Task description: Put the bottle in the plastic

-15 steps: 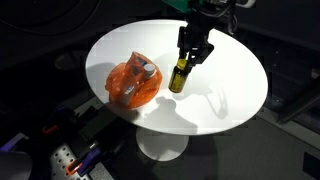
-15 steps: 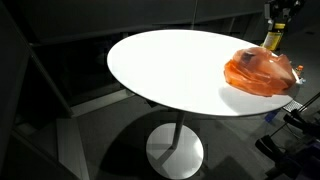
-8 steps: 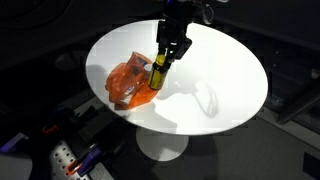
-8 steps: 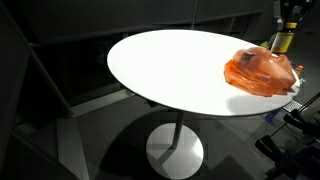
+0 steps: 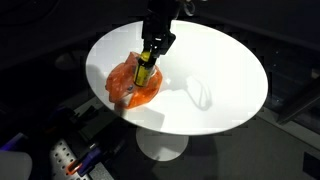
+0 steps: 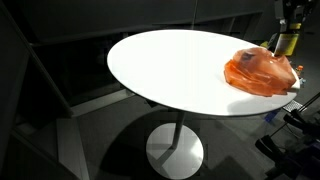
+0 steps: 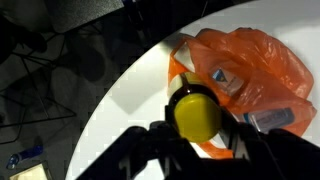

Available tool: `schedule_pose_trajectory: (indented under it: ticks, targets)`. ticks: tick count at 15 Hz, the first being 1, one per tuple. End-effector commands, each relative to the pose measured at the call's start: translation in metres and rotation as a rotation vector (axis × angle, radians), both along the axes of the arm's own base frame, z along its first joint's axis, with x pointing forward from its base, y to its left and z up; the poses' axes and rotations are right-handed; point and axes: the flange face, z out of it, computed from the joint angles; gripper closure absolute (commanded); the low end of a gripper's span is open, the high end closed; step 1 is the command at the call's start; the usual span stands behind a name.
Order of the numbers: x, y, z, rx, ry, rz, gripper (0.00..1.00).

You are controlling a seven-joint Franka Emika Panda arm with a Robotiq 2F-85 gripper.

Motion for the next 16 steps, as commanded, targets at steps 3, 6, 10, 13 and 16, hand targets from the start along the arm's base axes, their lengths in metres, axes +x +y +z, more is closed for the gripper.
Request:
schedule_pose_trajectory:
  ticks: [3,6,10,13,16]
  targets:
    - [0.003,0.007,-0.007,0.009,0.04,0.017,0.8]
    - [0.005,0.01,-0.016,0.01,0.06,0.025,0.8]
    - [0.01,0.014,-0.028,0.016,0.073,0.052,0.8]
    - [0.014,0.016,-0.033,0.024,0.076,0.072,0.8]
    - [0.019,0.016,-0.038,0.035,0.072,0.105,0.8]
